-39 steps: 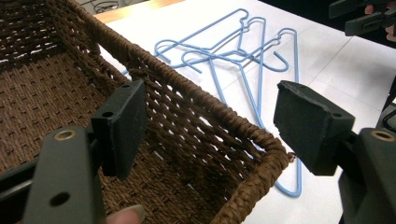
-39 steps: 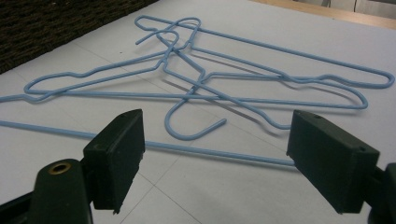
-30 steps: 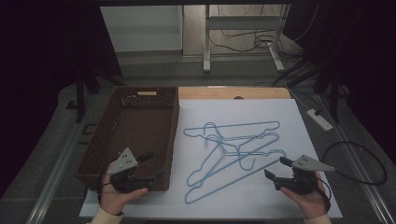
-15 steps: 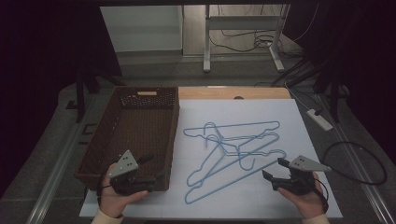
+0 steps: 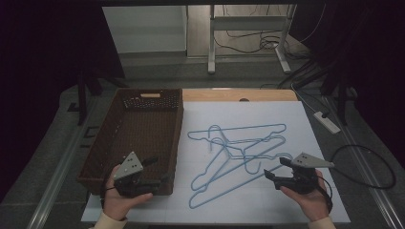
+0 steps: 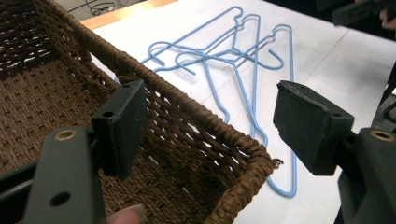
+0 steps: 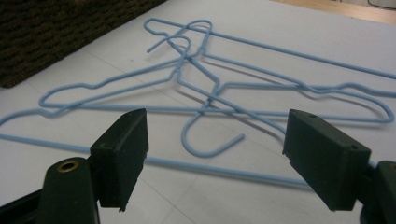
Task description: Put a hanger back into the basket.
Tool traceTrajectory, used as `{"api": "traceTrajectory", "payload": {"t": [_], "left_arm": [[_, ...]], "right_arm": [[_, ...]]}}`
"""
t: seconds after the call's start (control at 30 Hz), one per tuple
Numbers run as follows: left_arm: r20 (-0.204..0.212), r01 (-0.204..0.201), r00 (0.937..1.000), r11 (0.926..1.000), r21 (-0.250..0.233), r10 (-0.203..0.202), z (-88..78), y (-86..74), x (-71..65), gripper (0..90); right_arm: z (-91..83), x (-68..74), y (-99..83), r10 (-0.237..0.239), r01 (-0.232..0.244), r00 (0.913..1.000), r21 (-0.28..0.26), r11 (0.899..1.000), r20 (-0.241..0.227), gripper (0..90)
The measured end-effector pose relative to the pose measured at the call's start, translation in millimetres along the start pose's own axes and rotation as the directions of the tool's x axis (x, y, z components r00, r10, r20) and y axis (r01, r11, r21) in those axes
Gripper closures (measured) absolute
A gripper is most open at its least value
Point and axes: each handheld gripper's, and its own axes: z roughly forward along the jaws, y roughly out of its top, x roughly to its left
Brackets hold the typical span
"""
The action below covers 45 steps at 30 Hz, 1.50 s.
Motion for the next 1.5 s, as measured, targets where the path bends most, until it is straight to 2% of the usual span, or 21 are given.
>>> {"api": "traceTrajectory", "payload": {"t": [0.1,0.23,0.27,0.33,0.4,0.67,0.7,0.77,0.9,0.93,1.1,1.2,1.3,1.4,1.47,1.5], "left_arm": [[0.001,0.0,1.0,1.0,0.003,0.0,0.0,-0.7,-0.6,27.5],[0.002,0.004,1.0,1.0,0.006,-0.004,1.0,-0.6,0.9,27.6],[0.002,0.004,1.0,1.0,0.006,-0.004,1.0,-0.6,0.9,27.6],[0.002,0.003,1.0,0.9999,0.011,-0.003,2.6,-0.9,1.3,27.6],[0.002,0.003,1.0,0.9999,0.012,-0.003,3.2,-1.2,1.1,27.6],[0.003,-0.002,1.0,0.9998,0.02,0.002,6.3,-1.8,-0.1,27.7],[0.006,-0.003,1.0,0.9998,0.021,0.003,6.9,-2.0,-0.2,27.7],[0.005,-0.003,1.0,0.9998,0.022,0.003,7.0,-2.0,-0.2,27.7],[0.005,-0.002,1.0,0.9998,0.019,0.002,6.5,-1.9,0.4,27.7],[0.006,-0.002,1.0,0.9998,0.018,0.002,6.4,-1.9,0.4,27.7],[0.008,-0.003,1.0,0.9998,0.017,0.003,6.5,-1.7,0.5,27.7],[0.008,-0.004,1.0,0.9998,0.017,0.004,6.5,-1.5,1.0,27.6],[0.01,-0.003,0.9999,0.9998,0.018,0.003,6.5,-1.4,1.5,27.6],[0.009,-0.003,1.0,0.9999,0.015,0.003,6.6,-1.0,1.3,27.5],[0.01,-0.002,1.0,0.9999,0.013,0.002,6.5,-0.9,1.2,27.3],[0.01,-0.003,0.9999,0.9999,0.011,0.003,6.4,-0.7,1.2,27.2]], "right_arm": [[7.3,4.6,10.9,-0.015,0.016,0.9998,0.027,1.0,-0.008,22.5],[27.1,10.7,31.7,-0.036,0.038,0.9988,0.08,0.996,-0.033,26.0],[27.1,10.7,31.7,-0.036,0.038,0.9988,0.08,0.996,-0.033,26.0],[41.3,10.7,42.3,-0.038,0.045,0.9977,0.121,0.992,-0.056,26.7],[43.8,10.5,43.9,-0.037,0.044,0.9978,0.129,0.991,-0.055,26.9],[71.2,8.6,51.1,-0.022,0.032,0.9982,0.176,0.984,-0.057,30.1],[80.6,9.2,54.0,-0.017,0.029,0.9979,0.188,0.982,-0.062,30.9],[83.9,9.6,55.1,-0.02,0.032,0.9977,0.195,0.98,-0.064,31.4],[102.2,14.0,62.8,-0.033,0.049,0.9969,0.235,0.971,-0.072,34.6],[110.4,16.8,66.6,-0.036,0.053,0.9967,0.254,0.966,-0.073,35.4],[127.9,20.7,71.5,-0.021,0.042,0.9971,0.291,0.956,-0.073,35.6],[143.7,24.0,72.5,-0.019,0.04,0.9976,0.329,0.943,-0.066,36.8],[154.1,26.9,72.7,-0.017,0.039,0.9978,0.352,0.935,-0.064,39.0],[164.8,30.4,74.7,-0.014,0.032,0.9986,0.378,0.925,-0.051,45.3],[166.1,31.0,75.2,-0.01,0.028,0.9988,0.383,0.923,-0.049,46.8],[169.4,32.3,76.2,-0.012,0.027,0.9991,0.399,0.917,-0.042,50.8]]}}
